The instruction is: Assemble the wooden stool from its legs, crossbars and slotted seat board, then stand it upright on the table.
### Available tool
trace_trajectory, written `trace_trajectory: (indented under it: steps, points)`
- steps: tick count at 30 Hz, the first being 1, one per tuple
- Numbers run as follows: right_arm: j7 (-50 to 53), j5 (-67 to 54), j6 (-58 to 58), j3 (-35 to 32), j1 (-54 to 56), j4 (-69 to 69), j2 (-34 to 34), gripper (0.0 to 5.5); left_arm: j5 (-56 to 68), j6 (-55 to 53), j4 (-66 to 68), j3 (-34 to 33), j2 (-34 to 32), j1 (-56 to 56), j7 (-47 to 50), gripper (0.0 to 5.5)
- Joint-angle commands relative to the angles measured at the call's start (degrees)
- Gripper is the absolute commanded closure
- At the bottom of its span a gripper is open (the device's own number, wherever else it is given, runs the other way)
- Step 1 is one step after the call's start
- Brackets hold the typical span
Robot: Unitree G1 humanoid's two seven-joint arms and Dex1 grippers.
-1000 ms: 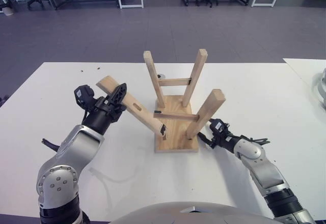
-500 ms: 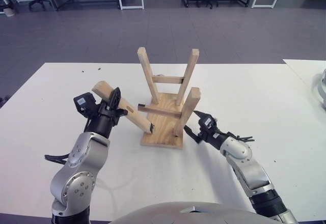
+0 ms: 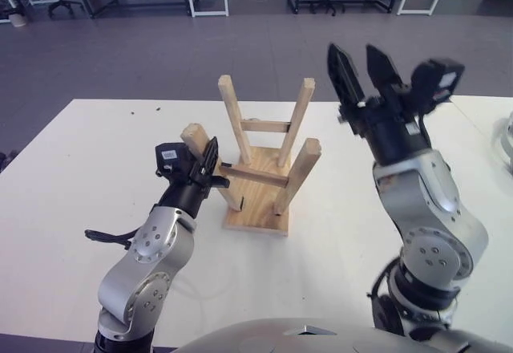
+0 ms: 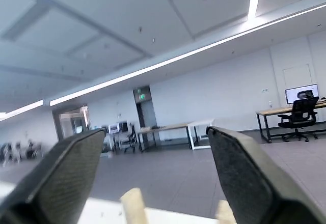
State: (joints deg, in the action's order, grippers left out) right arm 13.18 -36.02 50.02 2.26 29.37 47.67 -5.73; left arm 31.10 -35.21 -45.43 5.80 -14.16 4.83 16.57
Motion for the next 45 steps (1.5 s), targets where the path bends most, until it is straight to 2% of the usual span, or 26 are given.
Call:
trace_trajectory:
  steps: [1,8,16,18,21,22,23,26,28,30,31,32,34,36,37,38,40,42,43,45]
  points:
    - [0.98,8.97,13.11,14.74,8.08,-3.31,-7.55,1.78,-3.29,-4.92,5.66,3.32,2.17,-0.28,0.71,4.48]
    - [-2.5,18.54,24.93,30.83,12.87,-8.38,-14.69,1.78,-7.76,-1.84,10.18,5.19,8.77,-2.28,-0.43,4.48]
    - [-11.8,26.19,25.3,53.78,10.3,-13.42,-26.02,1.78,-10.4,-0.25,9.0,6.93,9.86,-1.81,-5.0,4.48]
    - [-14.56,27.62,22.81,56.22,9.27,-14.24,-26.55,1.78,-10.15,-0.22,8.13,7.49,8.99,-2.65,-7.59,4.48]
    - [-15.71,31.89,18.97,56.04,8.7,-16.6,-26.88,1.78,-9.63,-2.7,7.22,10.57,5.86,-3.04,-12.24,4.48]
    - [-16.23,33.19,17.83,55.41,8.47,-16.73,-27.09,1.78,-9.58,-3.2,6.96,10.79,4.8,-2.89,-13.29,4.06]
    - [-16.85,34.31,16.7,54.41,7.91,-16.74,-27.1,1.78,-9.63,-3.1,6.65,10.32,3.95,-2.82,-14.05,3.9]
    - [-18.1,37.03,11.78,46.81,7.8,-14.53,-27.69,1.78,-4.89,-2.03,3.23,1.0,4.66,-6.61,-15.2,3.29]
    - [-19.64,36.63,7.32,37.44,8.4,-11.32,-26.83,1.78,0.1,-2.56,0.91,-4.44,4.99,-11.25,-15.88,2.89]
    - [-22.19,34.99,1.13,25.25,10.31,-9.26,-27.25,1.78,6.02,-3.8,-1.24,-9.23,2.6,-19.21,-17.65,2.55]
    - [-23.16,31.99,-2.68,17.88,11.27,-9.03,-25.32,1.78,9.63,-4.97,-0.89,-11.31,1.36,-24.27,-18.22,2.4]
    - [-24.05,25.68,-4.47,7.98,12.53,-9.07,-21.26,1.78,9.38,-5.81,0.95,-11.68,-1.77,-29.82,-20.54,2.35]
    - [-28.24,15.53,-5.67,-5.43,14.93,-11.48,-19.28,1.78,10.17,-6.83,6.57,-12.9,-6.45,-38.93,-24.73,2.23]
    - [-33.99,6.52,-3.55,-13.61,14.72,-16.16,-21.21,1.78,12.26,-8.82,13.43,-15.45,-9.79,-42.81,-27.77,2.23]
    - [-36.4,1.83,-0.8,-16.73,10.76,-18.26,-21.24,1.78,13.01,-10.01,16.53,-15.81,-10.87,-40.67,-29.93,2.23]
    - [-38.43,-0.54,0.32,-17.81,6.13,-19.82,-21.12,1.78,13.32,-10.79,18.55,-15.8,-11.37,-37.26,-31.49,2.23]
    - [-40.6,-1.85,1.13,-15.35,-5.85,-20.03,-19.96,1.78,13.33,-12.17,21.96,-12.65,-11.28,-27.49,-35.4,2.23]
    - [-40.16,2.03,-1.58,-9.69,-14.29,-22.49,-18.38,1.78,9.97,-10.82,24.1,-4.46,-9.81,-19.11,-38.35,2.23]
    - [-39.21,5.55,-4.38,-7.06,-15.89,-25.91,-18.01,1.78,6.45,-7.77,25.63,1.07,-8.75,-17.12,-39.72,2.23]
    - [-38.66,8.57,-8.18,-5.07,-15.51,-29.86,-17.61,1.78,0.36,-2.25,28.86,7.45,-8.27,-15.81,-40.35,2.23]
